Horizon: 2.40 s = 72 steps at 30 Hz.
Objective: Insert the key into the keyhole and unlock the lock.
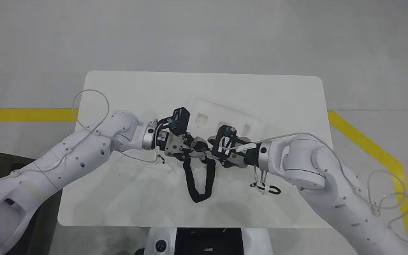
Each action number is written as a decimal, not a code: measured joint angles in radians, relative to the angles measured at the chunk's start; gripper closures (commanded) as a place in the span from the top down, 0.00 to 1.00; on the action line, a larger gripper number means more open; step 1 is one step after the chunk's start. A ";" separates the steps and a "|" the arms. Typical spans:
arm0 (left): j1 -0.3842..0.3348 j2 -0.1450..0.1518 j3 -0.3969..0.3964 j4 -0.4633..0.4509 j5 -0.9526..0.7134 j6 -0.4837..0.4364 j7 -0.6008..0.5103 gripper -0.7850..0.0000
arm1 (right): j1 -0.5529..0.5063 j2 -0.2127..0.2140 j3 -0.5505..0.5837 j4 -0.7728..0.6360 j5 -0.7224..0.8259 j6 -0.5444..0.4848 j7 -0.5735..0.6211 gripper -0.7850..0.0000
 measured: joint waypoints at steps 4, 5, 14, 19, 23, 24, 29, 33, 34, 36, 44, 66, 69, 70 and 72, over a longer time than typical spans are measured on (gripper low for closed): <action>-0.002 0.001 0.000 0.001 0.010 0.000 0.016 0.00 | 0.007 -0.001 -0.007 0.001 -0.013 -0.008 0.004 1.00; -0.002 0.002 0.000 0.001 0.013 0.000 0.019 0.00 | 0.009 -0.002 -0.008 0.001 -0.014 -0.009 0.003 1.00; -0.002 0.000 0.000 0.013 0.041 0.000 0.059 0.00 | -0.027 0.000 0.042 -0.042 -0.013 0.016 -0.108 0.37; 0.000 -0.005 0.000 0.025 0.064 0.000 0.095 0.00 | -0.122 0.009 0.122 -0.058 0.059 0.048 -0.229 0.00; 0.010 -0.013 0.000 0.033 0.070 0.000 0.116 0.00 | -0.190 0.011 0.170 -0.055 0.134 0.080 -0.318 0.00; 0.012 -0.015 0.000 0.037 0.071 0.000 0.123 0.00 | -0.209 0.010 0.180 -0.053 0.162 0.092 -0.349 0.00; 0.020 -0.024 -0.004 0.051 0.069 0.000 0.156 0.00 | -0.263 0.005 0.190 -0.030 0.263 0.108 -0.445 0.00; 0.030 -0.031 -0.005 0.058 0.066 0.000 0.168 0.00 | -0.278 -0.001 0.180 -0.008 0.287 0.115 -0.477 0.00; 0.032 -0.033 -0.005 0.061 0.065 0.000 0.169 0.00 | -0.279 -0.002 0.176 -0.002 0.284 0.122 -0.480 0.00; 0.036 -0.036 -0.006 0.061 0.063 0.000 0.171 0.00 | -0.280 -0.005 0.170 0.005 0.279 0.133 -0.491 0.00; 0.042 -0.044 -0.013 0.067 0.054 0.000 0.186 0.00 | -0.271 -0.018 0.157 0.023 0.259 0.171 -0.542 0.00; 0.055 -0.065 -0.016 0.104 0.052 0.000 0.284 0.00 | -0.279 -0.042 0.145 0.046 0.260 0.202 -0.588 0.00; 0.062 -0.066 -0.021 0.105 0.056 0.000 0.295 0.00 | -0.280 -0.045 0.143 0.050 0.272 0.199 -0.582 0.00; 0.064 -0.067 -0.022 0.106 0.057 0.000 0.299 0.00 | -0.278 -0.047 0.140 0.053 0.275 0.199 -0.582 0.00; 0.066 -0.067 -0.024 0.107 0.058 0.000 0.302 0.00 | -0.274 -0.050 0.136 0.058 0.278 0.202 -0.587 0.00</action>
